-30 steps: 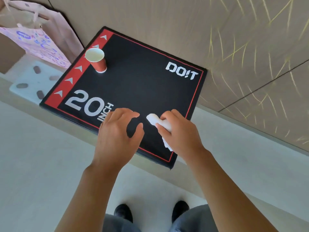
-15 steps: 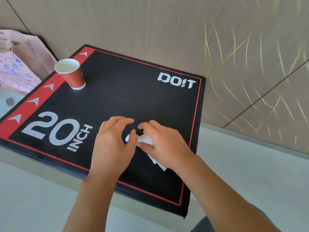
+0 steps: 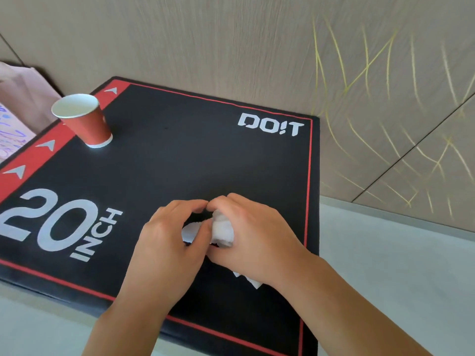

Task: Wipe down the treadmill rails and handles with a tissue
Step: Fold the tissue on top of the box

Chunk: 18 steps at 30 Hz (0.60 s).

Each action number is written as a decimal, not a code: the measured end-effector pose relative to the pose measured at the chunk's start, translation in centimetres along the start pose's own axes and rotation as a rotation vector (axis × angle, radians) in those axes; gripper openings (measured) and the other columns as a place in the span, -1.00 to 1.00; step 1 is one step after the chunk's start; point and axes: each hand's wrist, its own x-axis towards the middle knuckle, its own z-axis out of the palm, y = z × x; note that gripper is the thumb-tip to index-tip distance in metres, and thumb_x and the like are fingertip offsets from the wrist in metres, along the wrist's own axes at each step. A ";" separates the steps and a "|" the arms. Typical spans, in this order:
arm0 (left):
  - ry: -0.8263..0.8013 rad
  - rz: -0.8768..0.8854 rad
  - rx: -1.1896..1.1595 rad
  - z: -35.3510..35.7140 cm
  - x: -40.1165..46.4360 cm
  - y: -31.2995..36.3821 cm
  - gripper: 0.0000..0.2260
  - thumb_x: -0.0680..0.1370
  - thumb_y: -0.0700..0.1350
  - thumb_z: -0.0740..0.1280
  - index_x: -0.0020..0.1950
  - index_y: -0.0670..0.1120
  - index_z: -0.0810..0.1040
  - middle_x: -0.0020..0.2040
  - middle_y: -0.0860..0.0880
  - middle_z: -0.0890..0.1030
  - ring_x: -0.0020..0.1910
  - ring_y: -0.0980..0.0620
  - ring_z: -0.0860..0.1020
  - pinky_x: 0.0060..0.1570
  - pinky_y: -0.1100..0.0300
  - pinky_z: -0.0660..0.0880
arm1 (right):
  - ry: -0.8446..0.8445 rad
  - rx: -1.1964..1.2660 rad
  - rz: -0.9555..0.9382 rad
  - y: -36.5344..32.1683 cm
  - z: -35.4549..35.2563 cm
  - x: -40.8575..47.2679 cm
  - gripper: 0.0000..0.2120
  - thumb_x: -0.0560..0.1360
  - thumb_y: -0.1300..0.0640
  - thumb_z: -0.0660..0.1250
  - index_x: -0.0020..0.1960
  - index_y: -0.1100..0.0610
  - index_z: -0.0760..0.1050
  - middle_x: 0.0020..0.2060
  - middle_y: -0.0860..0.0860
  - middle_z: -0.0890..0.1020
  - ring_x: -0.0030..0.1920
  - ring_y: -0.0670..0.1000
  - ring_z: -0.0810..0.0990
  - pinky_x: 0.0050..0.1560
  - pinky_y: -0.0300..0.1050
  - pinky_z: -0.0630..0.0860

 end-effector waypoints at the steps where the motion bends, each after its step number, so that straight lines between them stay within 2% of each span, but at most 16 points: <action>1: -0.009 0.005 0.002 -0.1 -0.1 -0.1 -0.72 0.54 -0.03 0.38 0.24 0.13 0.66 0.08 0.29 0.64 0.18 0.18 0.57 0.10 0.19 0.53 | -0.027 0.007 0.014 -0.2 -0.5 -0.1 -0.57 0.45 -0.16 0.48 0.26 -0.12 0.49 -0.04 -0.16 0.55 -0.10 -0.09 0.57 -0.10 -0.12 0.55; 5: -0.023 0.004 0.043 -0.4 -0.5 -0.6 -0.75 0.57 -0.09 0.44 0.23 0.11 0.68 0.03 0.33 0.61 0.15 0.25 0.55 0.03 0.35 0.44 | -0.106 0.100 0.116 -0.3 -3.1 -0.7 -0.66 0.48 -0.23 0.41 0.20 -0.17 0.50 -0.06 -0.17 0.61 -0.08 -0.11 0.60 -0.09 -0.08 0.59; 7: -0.033 -0.013 0.037 -0.3 -0.6 -0.4 -0.76 0.57 -0.11 0.44 0.21 0.13 0.68 0.02 0.34 0.62 0.14 0.25 0.55 0.01 0.39 0.43 | -0.123 0.150 0.192 0.0 -4.2 -0.8 -0.82 0.56 -0.17 0.31 0.10 -0.14 0.54 -0.12 -0.13 0.63 -0.15 -0.08 0.61 -0.15 -0.01 0.62; 9: -0.048 -0.014 0.035 -0.3 -0.8 -0.2 -0.77 0.58 -0.12 0.41 0.17 0.17 0.68 0.02 0.31 0.64 0.14 0.22 0.56 0.01 0.38 0.46 | -0.148 0.101 0.256 0.3 -5.0 -1.1 -0.86 0.58 -0.09 0.26 -0.01 -0.09 0.56 -0.17 -0.10 0.64 -0.20 -0.04 0.61 -0.17 0.07 0.64; 12: -0.065 -0.025 0.014 -0.5 -0.7 0.2 -0.79 0.58 -0.10 0.41 0.12 0.19 0.67 0.01 0.31 0.65 0.09 0.20 0.59 -0.01 0.31 0.50 | -0.230 0.019 0.297 0.7 -5.9 -1.7 -0.83 0.53 -0.08 0.31 -0.10 -0.01 0.57 -0.20 -0.04 0.65 -0.20 0.05 0.63 -0.21 0.03 0.59; 15: -0.077 -0.082 0.004 -0.5 -0.2 0.7 -0.90 0.58 0.03 0.45 0.08 0.20 0.68 -0.12 0.28 0.65 -0.14 0.24 0.60 -0.16 0.33 0.49 | -0.285 0.038 0.286 0.7 -6.4 -2.0 -0.92 0.48 -0.01 0.39 -0.14 -0.01 0.58 -0.20 -0.06 0.63 -0.19 0.02 0.62 -0.26 -0.09 0.52; 16: -0.092 -0.086 0.028 -0.5 -0.1 0.8 -0.89 0.58 0.08 0.45 0.10 0.20 0.68 -0.15 0.27 0.65 -0.19 0.23 0.59 -0.19 0.31 0.50 | -0.277 0.044 0.273 0.6 -6.4 -2.0 -0.95 0.46 0.02 0.41 -0.14 -0.03 0.57 -0.20 -0.08 0.62 -0.19 -0.01 0.61 -0.25 -0.10 0.52; 18: -0.145 -0.082 0.083 -0.5 0.0 1.1 -0.80 0.58 0.14 0.44 0.20 0.22 0.67 -0.17 0.27 0.64 -0.14 0.25 0.60 -0.11 0.23 0.55 | -0.200 0.021 0.223 0.8 -6.3 -2.0 -0.93 0.43 0.07 0.42 -0.16 -0.04 0.53 -0.21 -0.11 0.59 -0.19 -0.04 0.58 -0.24 -0.09 0.54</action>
